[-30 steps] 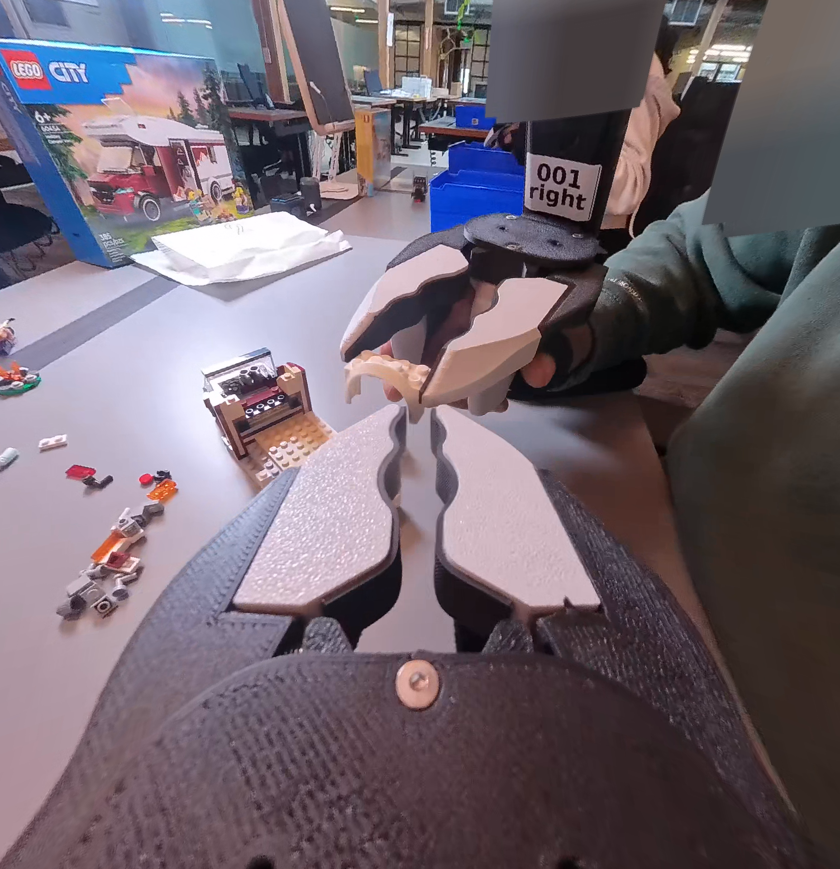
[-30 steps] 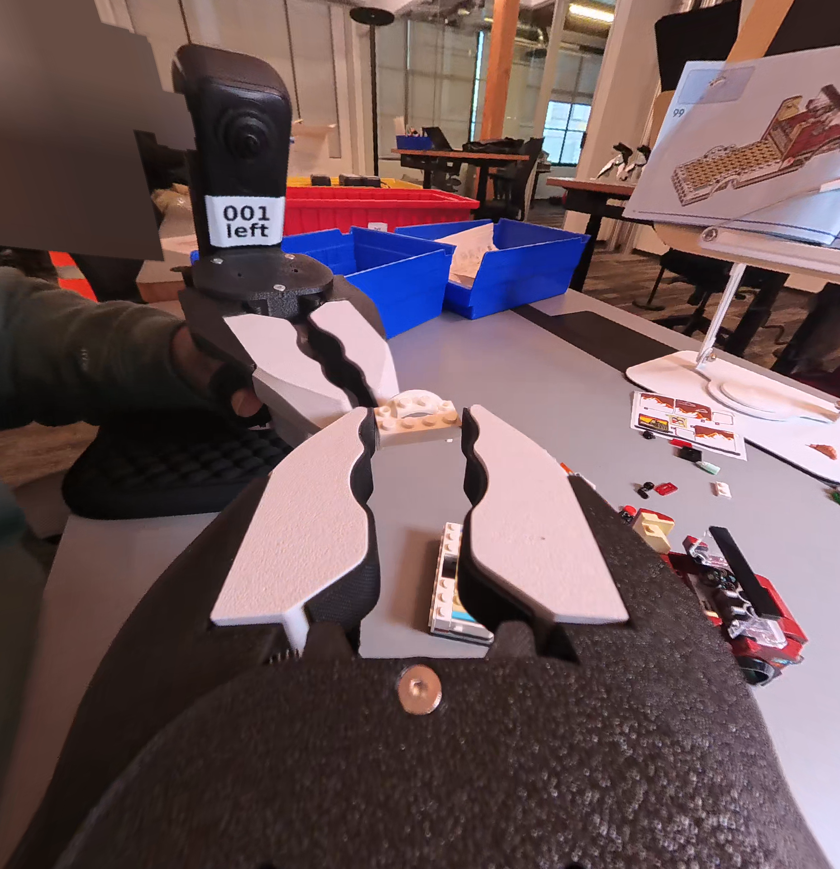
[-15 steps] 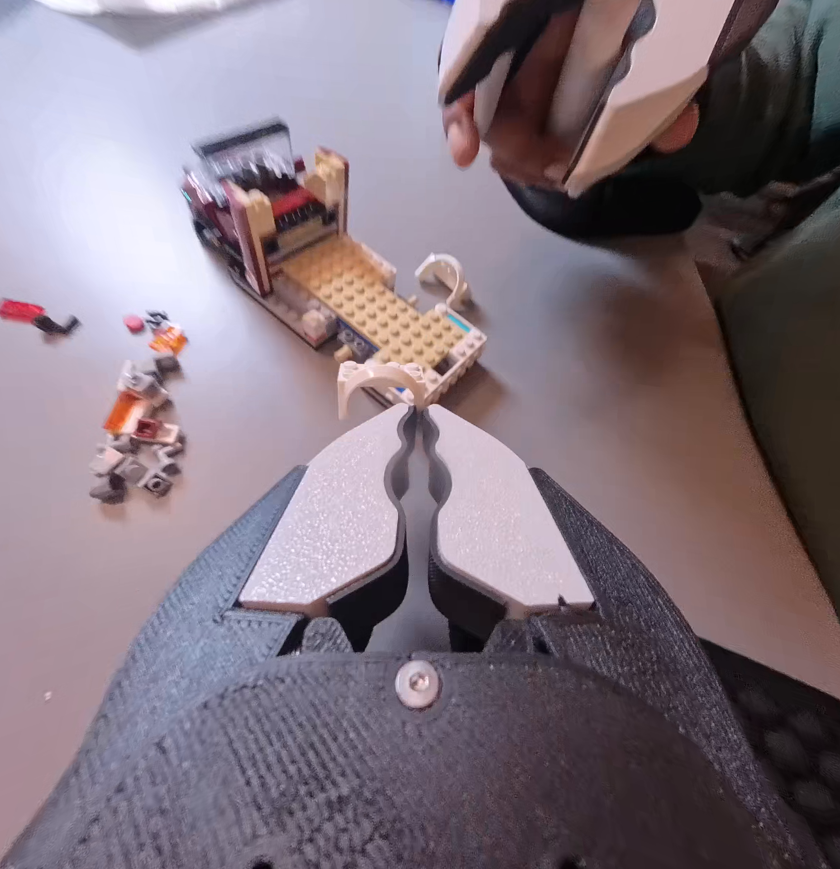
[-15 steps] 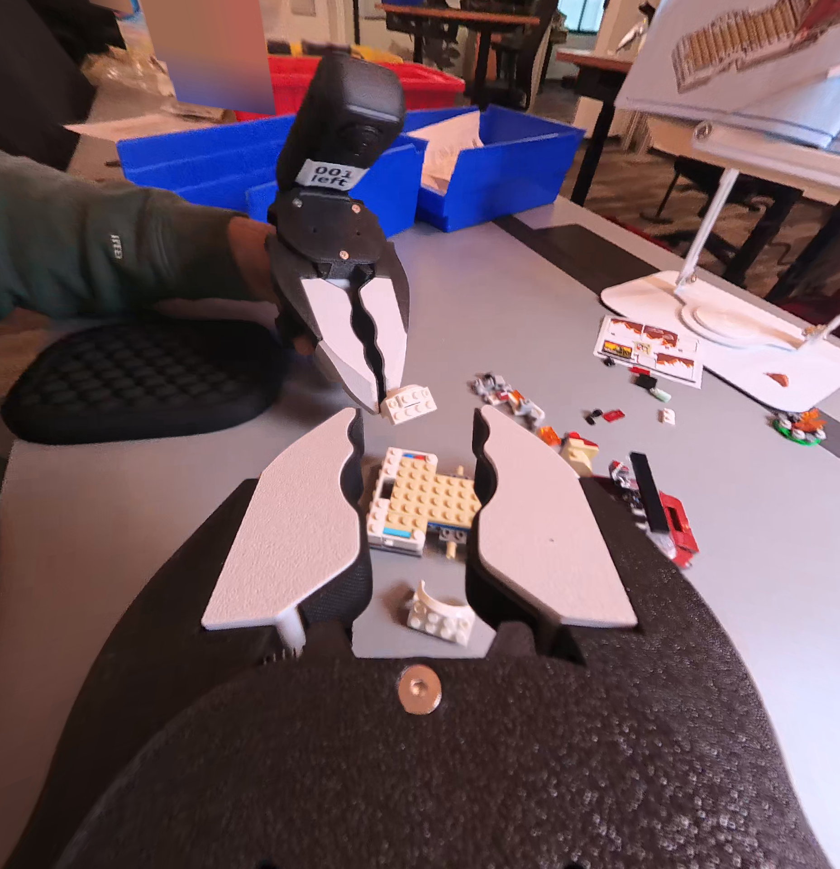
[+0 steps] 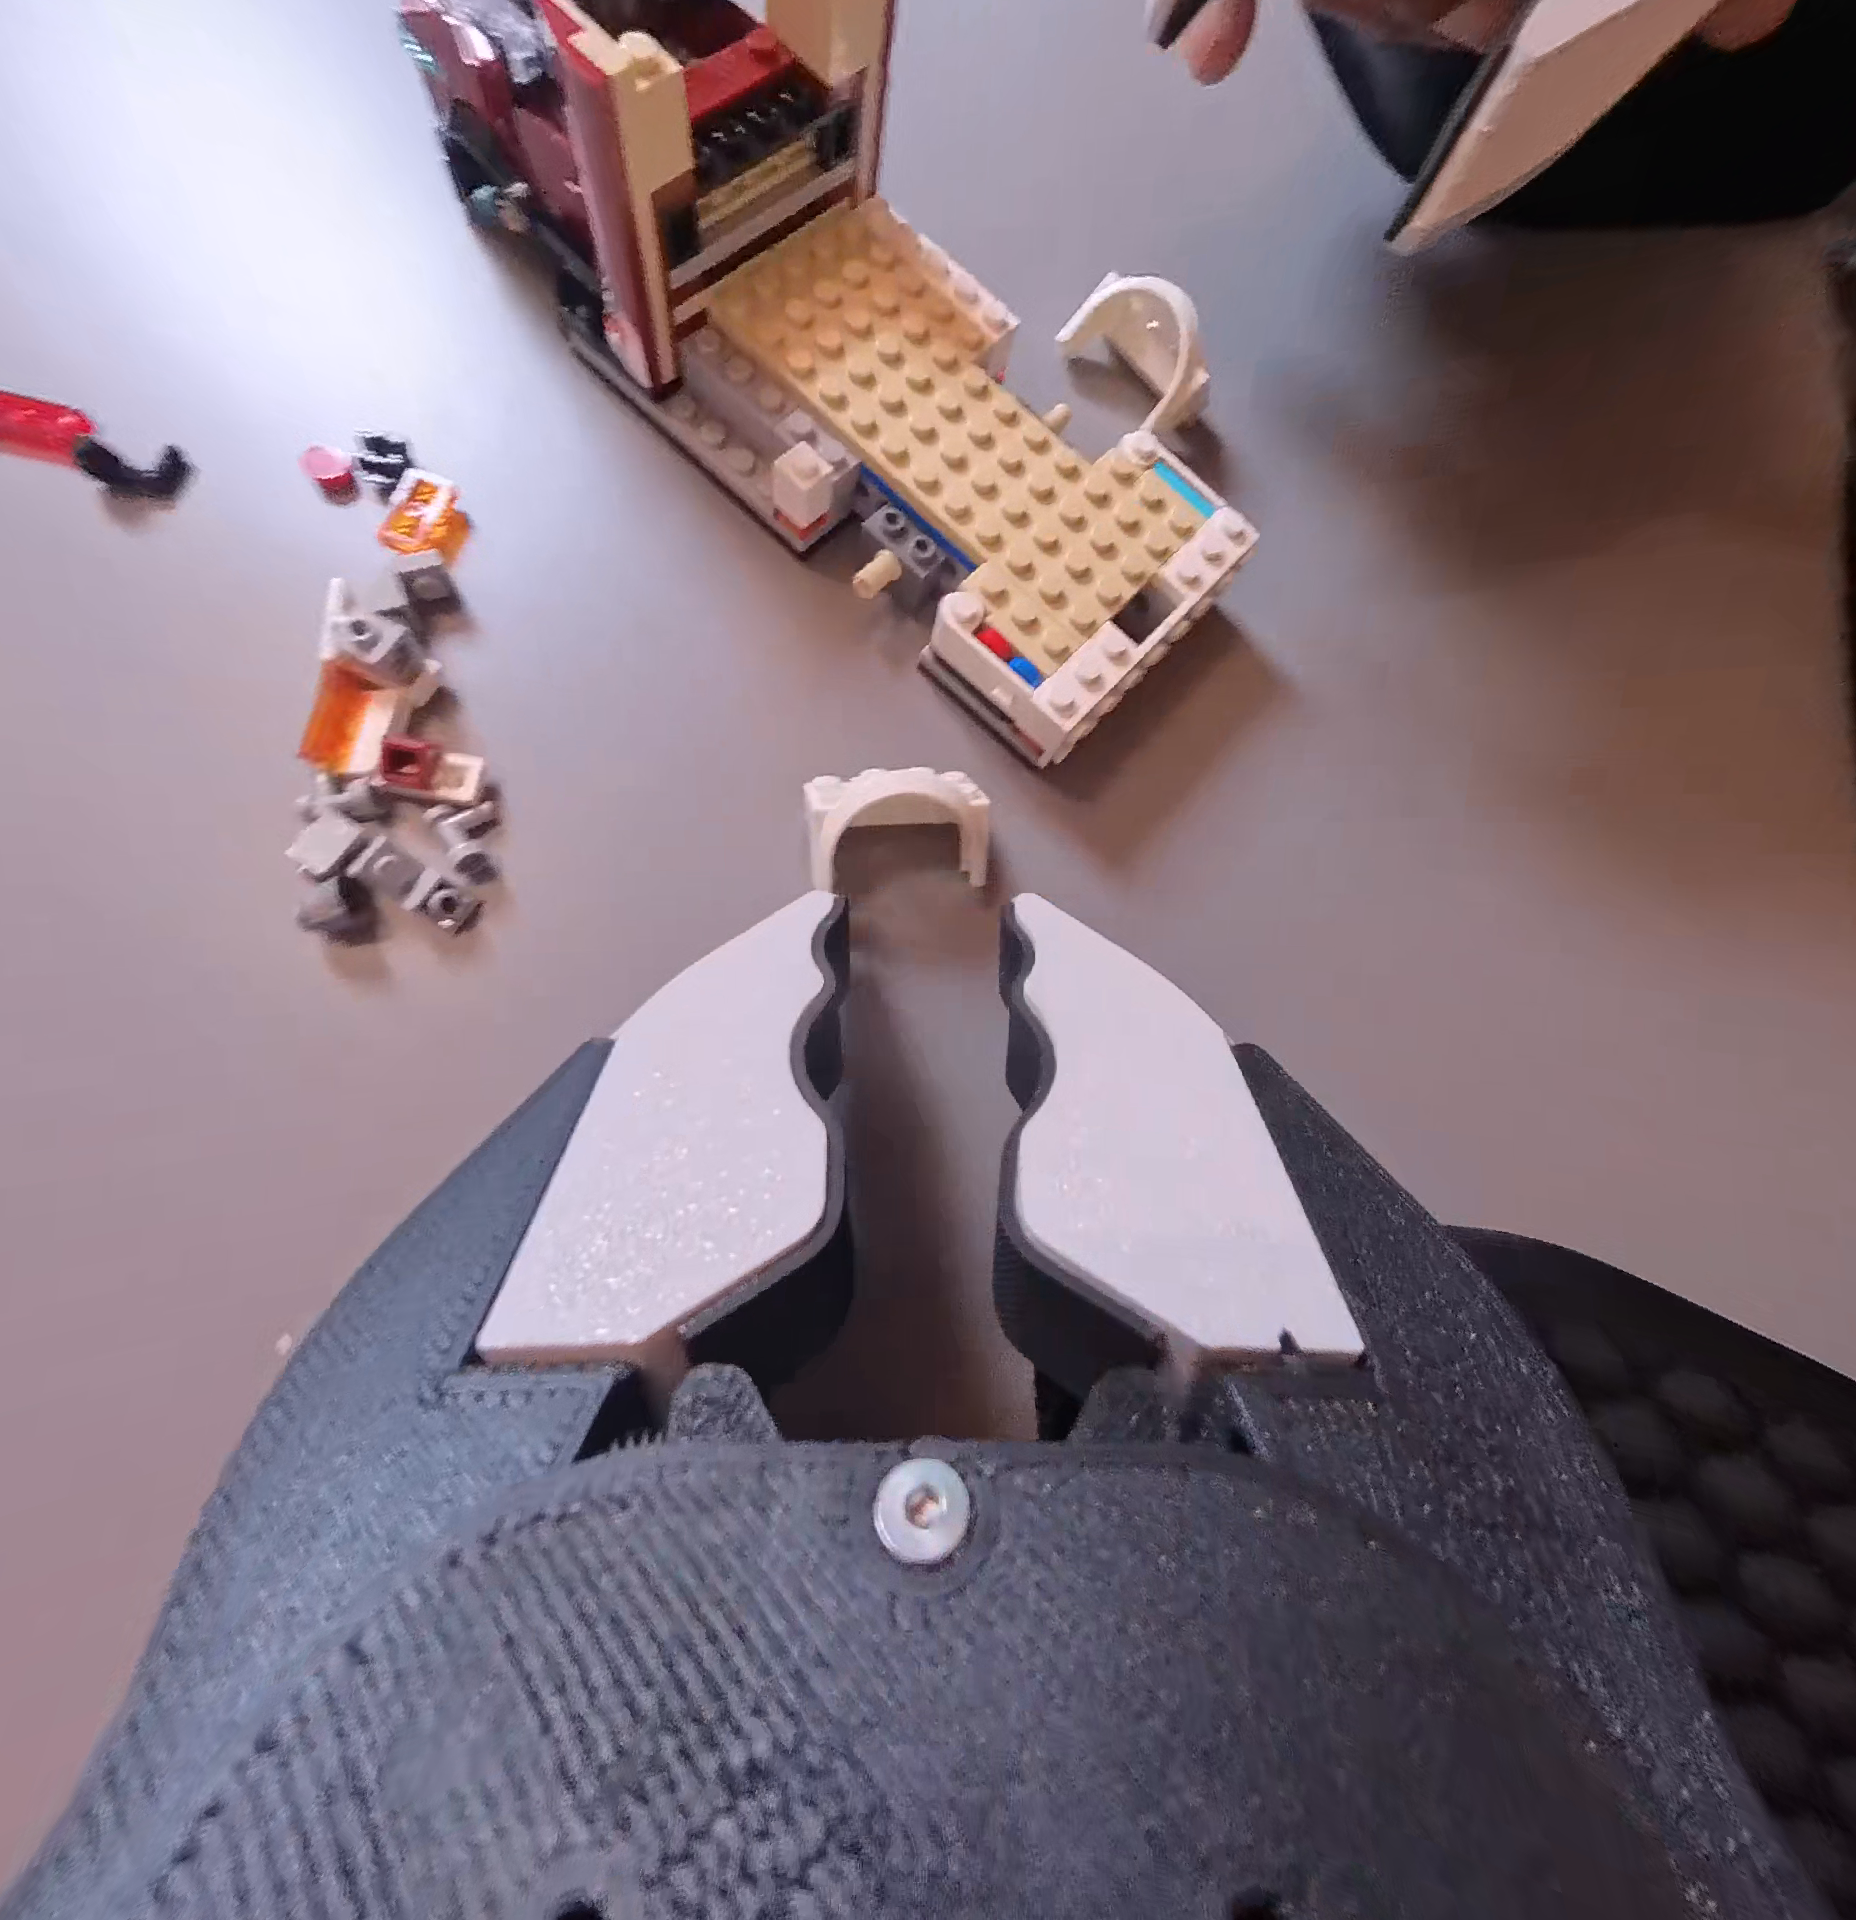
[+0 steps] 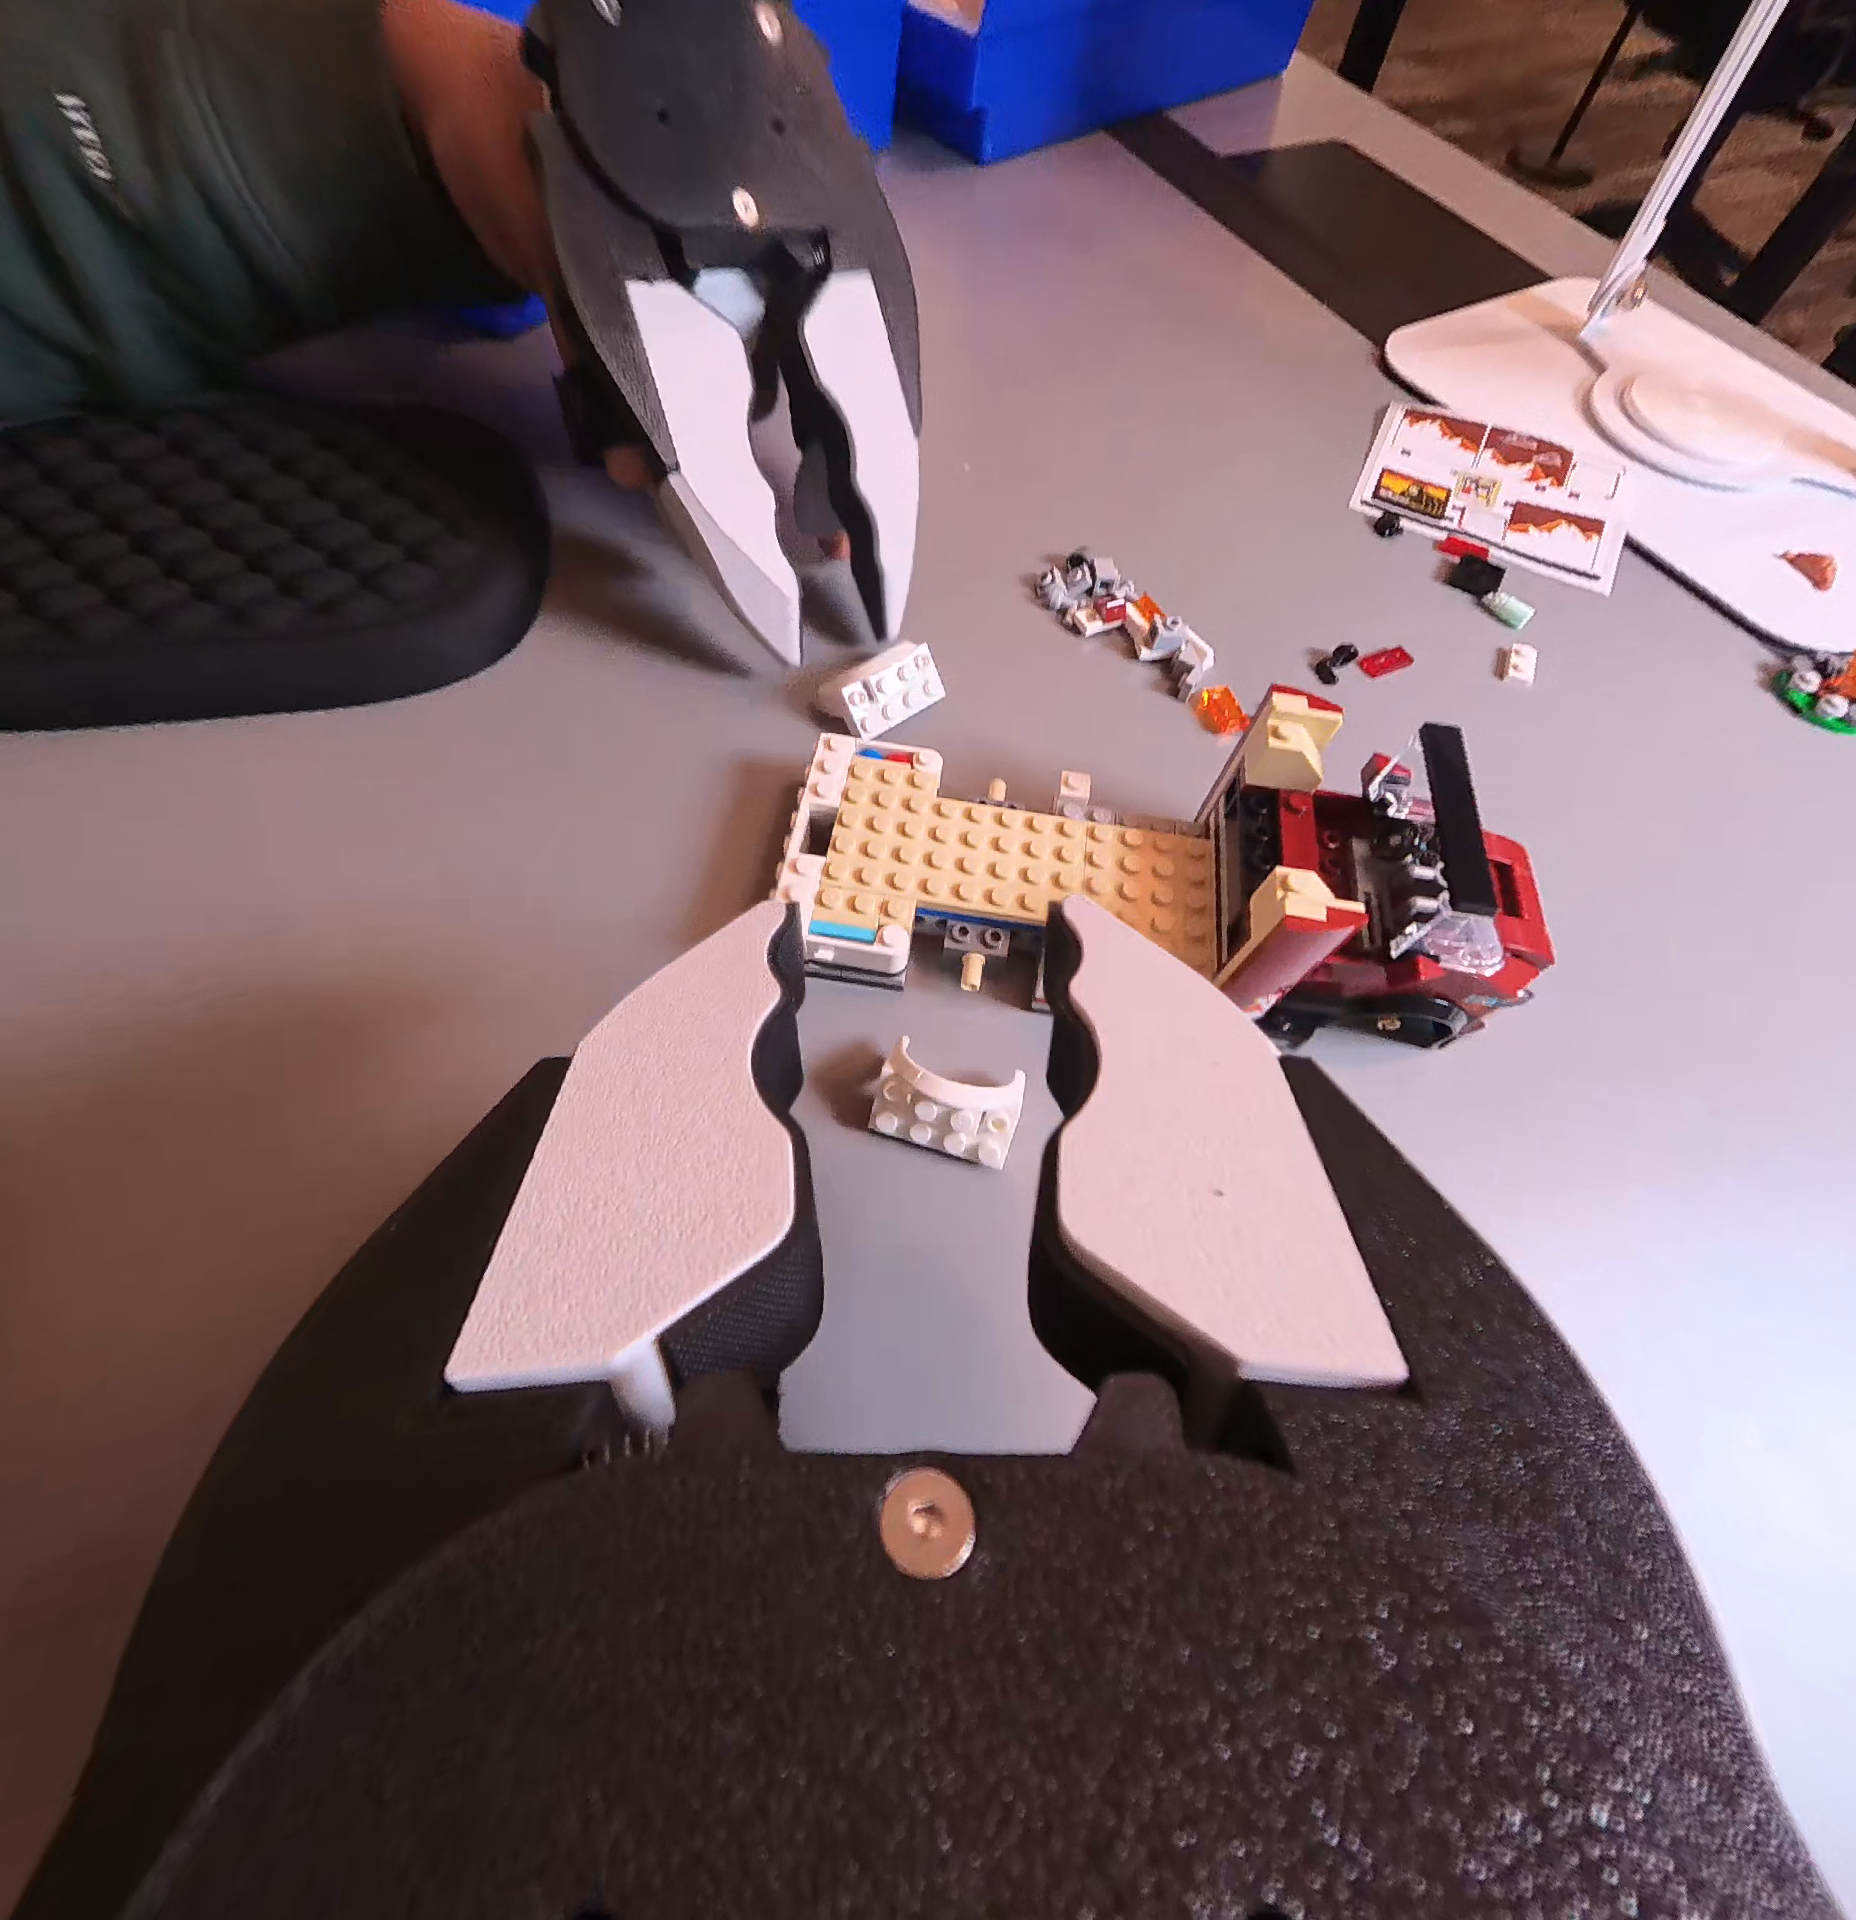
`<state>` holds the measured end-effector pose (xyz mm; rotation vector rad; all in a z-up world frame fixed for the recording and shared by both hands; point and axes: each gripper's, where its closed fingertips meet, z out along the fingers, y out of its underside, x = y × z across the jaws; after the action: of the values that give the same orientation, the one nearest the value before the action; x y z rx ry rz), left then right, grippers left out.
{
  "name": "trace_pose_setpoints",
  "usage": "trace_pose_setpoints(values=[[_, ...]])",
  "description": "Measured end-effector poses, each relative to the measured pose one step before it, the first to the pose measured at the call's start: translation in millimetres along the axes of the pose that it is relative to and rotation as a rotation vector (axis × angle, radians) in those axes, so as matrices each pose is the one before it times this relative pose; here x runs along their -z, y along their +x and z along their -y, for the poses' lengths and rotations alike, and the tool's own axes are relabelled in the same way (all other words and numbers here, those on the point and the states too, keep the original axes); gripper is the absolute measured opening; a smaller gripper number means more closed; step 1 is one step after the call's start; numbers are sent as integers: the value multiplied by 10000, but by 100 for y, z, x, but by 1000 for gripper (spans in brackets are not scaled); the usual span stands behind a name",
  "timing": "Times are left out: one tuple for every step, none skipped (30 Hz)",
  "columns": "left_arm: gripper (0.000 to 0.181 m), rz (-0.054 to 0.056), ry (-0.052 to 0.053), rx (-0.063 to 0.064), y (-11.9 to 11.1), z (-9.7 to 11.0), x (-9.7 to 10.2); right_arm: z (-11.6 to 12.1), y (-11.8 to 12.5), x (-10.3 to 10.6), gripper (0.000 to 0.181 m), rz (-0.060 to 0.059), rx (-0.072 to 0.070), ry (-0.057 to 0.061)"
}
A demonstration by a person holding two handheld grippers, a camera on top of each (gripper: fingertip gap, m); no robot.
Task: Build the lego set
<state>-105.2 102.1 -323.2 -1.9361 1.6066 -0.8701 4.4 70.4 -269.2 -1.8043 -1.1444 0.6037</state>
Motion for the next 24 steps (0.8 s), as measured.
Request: trace_pose_setpoints(values=[[30, 378, 21, -54, -290, 54, 274, -300, 56, 13, 45, -16, -34, -196], [33, 368, 84, -60, -240, 249, 229, -326, 26, 27, 45, -4, -43, -248], [35, 340, 107, -116, -127, 403, 165, -389, -45, 4, 45, 12, -35, -308], [37, 176, 86, -173, 204, 520, 19, -507, -95, -24, 45, 28, 2, -404], [40, 60, 57, -248, 502, 617, -122, -608, -110, -40, 46, 2, 55, -485], [41, -60, 21, -350, 737, 636, -261, -651, -81, -72, 49, -41, 83, -510], [42, -73, -53, -380, 735, 561, -411, -608, -59, -78, 52, -67, 72, -466], [43, -37, -211, -308, 533, 281, -550, -518, -8, -70, 53, -77, 16, -387], [44, -28, -421, -199, 350, -89, -611, -373, 1, -53, 53, -49, -32, -271], [44, 90, -420, -183, 61, -159, -527, -291, 44, -60, 52, -21, -66, -197], [43, 100, -246, -208, -20, -48, -391, -306, 129, -60, 49, -25, -80, -178], [42, 90, -150, -120, -86, -24, -306, -306, 235, -96, 46, -49, -99, -152], [40, 37, -86, -18, -60, -42, -252, -325, 230, -125, 43, -20, -136, -161], [37, -30, -30, 46, 57, -41, -210, -314, 109, -130, 42, 51, -145, -173], [34, -20, 28, 37, 117, 19, -152, -196, 50, -121, 41, 53, -132, -121], [32, 37, 60, -5, 103, 66, -78, -71, 4, -102, 41, 23, -107, -52], [31, 79, 69, -28, 88, 103, -46, -10, -68, -103, 41, 26, -76, -44], [31, 77, 22, -57, 124, 71, -52, 15, -128, -144, 41, 9, -52, -46], [31, 35, 29, -75, 186, 82, -53, 43, -114, -172, 41, -26, -32, -32], [31, 15, 55, -78, 198, 124, -64, 33, -78, -212, 41, -49, -14, -27], [30, -6, 67, -48, 206, 138, -64, 37, -38, -249, 41, -54, 1, -21], [30, -31, 52, -27, 203, 102, -47, 25, -22, -240, 39, -42, 13, -18], [30, 25, 36, -32, 62, 53, 3, 82, 29, -188, 35, -38, -9, 19], [31, 76, 23, -26, -57, 13, 76, 95, 43, -89, 33, -27, -30, 18]])
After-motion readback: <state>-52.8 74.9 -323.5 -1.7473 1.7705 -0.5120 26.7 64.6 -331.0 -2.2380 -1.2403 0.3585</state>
